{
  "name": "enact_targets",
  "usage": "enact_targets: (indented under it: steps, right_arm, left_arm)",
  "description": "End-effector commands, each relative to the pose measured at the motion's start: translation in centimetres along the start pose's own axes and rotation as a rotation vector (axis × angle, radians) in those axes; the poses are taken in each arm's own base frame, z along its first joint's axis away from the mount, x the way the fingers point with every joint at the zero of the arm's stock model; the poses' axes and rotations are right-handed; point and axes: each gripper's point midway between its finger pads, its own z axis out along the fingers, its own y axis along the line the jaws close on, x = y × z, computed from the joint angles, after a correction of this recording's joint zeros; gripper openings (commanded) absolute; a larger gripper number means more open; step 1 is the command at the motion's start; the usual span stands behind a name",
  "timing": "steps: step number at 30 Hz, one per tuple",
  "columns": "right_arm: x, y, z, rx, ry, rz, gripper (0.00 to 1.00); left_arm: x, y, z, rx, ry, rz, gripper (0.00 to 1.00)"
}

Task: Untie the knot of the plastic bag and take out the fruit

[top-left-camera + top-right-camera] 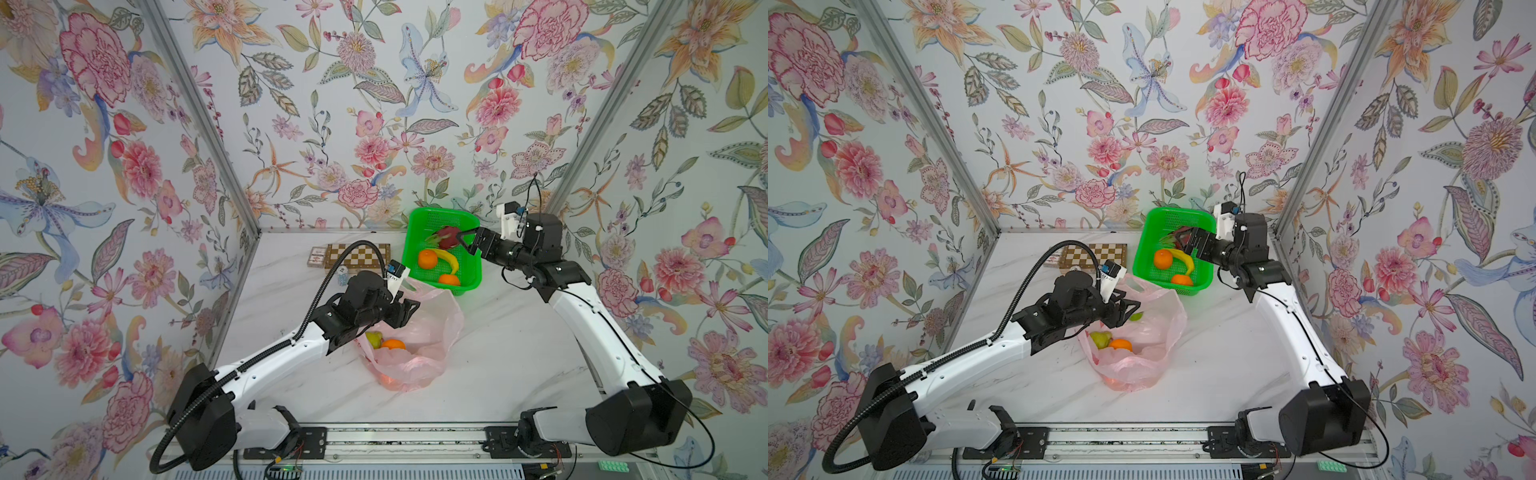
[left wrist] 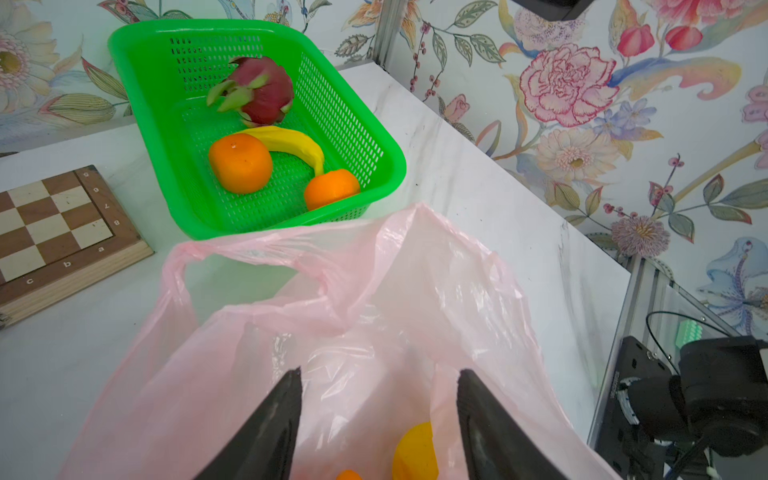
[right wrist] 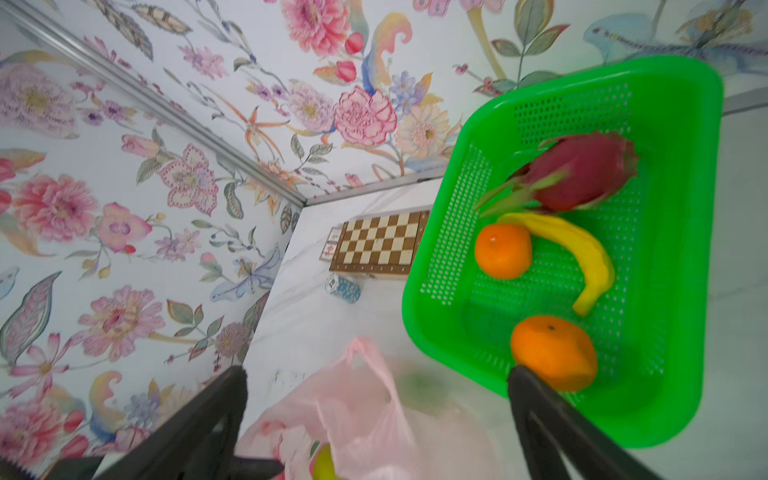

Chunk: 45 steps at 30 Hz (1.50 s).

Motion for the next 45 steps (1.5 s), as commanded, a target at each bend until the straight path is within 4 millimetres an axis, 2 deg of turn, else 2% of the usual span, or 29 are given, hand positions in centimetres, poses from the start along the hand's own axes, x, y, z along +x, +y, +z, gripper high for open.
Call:
enact_targets:
  steps: [1, 6, 11, 14, 17, 20, 23, 25, 27, 32, 36, 41, 45]
  right_arm:
    - [4.9, 1.2, -0.3, -0.036, 0.106, 0.002, 0.97]
    - [11.7, 2.8, 0.2, -0.080, 0.253, -0.008, 0.92]
    - [18.1, 3.9, 1.8, -0.113, 0.428, -0.039, 0.84]
    - [22.0, 4.1, 3.0, -0.110, 0.516, -0.079, 0.82]
    - [26.1, 3.6, 3.9, -0.089, 0.601, -0.136, 0.80]
    - [30.0, 1.3, 4.3, 0.000, 0.678, -0.234, 0.79]
    - [33.1, -1.0, 4.2, 0.070, 0.758, -0.285, 0.77]
    - [34.0, -1.6, 4.2, 0.093, 0.788, -0.292, 0.76]
    - [34.1, -1.8, 4.3, 0.102, 0.789, -0.290, 0.76]
    - [32.7, -0.9, 4.5, 0.094, 0.728, -0.290, 0.76]
    - [32.4, -0.2, 4.2, 0.043, 0.685, -0.286, 0.76]
    - [32.9, 0.2, 3.8, 0.015, 0.680, -0.285, 0.76]
    - [33.3, 0.0, 3.6, 0.002, 0.678, -0.272, 0.77]
  left_arm:
    - [2.4, -0.7, -0.9, 0.044, 0.064, 0.000, 0.57]
    - [7.3, 0.5, -0.5, 0.011, 0.175, -0.052, 0.54]
    - [12.5, 2.1, -0.5, -0.055, 0.248, -0.101, 0.53]
    - [14.9, 2.0, -0.7, -0.070, 0.274, -0.080, 0.53]
    - [17.1, 1.7, -0.9, -0.086, 0.301, -0.043, 0.56]
    - [19.1, 1.8, -1.2, -0.090, 0.293, -0.033, 0.57]
    - [19.4, 2.4, -1.7, -0.116, 0.257, -0.042, 0.59]
    - [18.4, 2.7, -2.0, -0.131, 0.206, -0.037, 0.61]
    - [17.2, 2.9, -2.3, -0.150, 0.157, -0.037, 0.62]
    - [13.6, 3.1, -2.9, -0.188, 0.060, -0.040, 0.65]
    - [11.6, 2.9, -2.4, -0.189, 0.037, -0.041, 0.68]
    - [11.5, 3.0, -0.5, -0.202, 0.134, -0.057, 0.75]
    - [13.2, 3.6, 0.8, -0.236, 0.227, -0.082, 0.85]
